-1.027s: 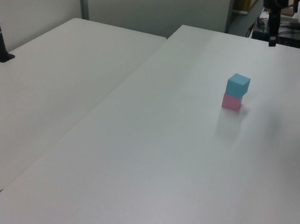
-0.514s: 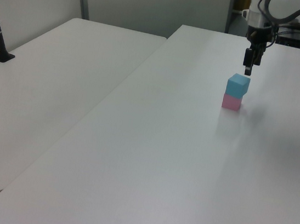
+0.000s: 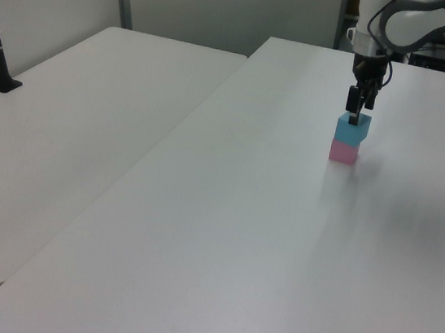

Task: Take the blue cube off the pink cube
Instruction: 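Lower the open gripper onto the light-blue cube and close on it, then lift the light-blue cube off the pink cube and carry it aside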

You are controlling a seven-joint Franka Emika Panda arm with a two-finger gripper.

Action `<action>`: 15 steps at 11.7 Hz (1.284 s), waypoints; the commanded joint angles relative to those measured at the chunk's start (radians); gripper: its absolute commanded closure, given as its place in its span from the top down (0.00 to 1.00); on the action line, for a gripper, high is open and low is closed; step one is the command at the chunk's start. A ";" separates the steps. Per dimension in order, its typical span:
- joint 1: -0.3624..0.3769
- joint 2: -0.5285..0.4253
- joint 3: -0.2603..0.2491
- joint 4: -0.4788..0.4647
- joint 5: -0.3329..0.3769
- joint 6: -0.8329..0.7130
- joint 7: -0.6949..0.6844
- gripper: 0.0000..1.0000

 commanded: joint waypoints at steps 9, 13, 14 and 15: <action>-0.001 0.004 0.004 0.021 -0.004 0.051 -0.061 0.44; -0.128 -0.010 -0.028 0.061 -0.004 -0.011 -0.394 0.43; -0.168 0.003 -0.040 0.076 -0.003 0.011 -0.483 0.43; -0.199 0.018 -0.042 0.078 -0.001 0.035 -0.547 0.42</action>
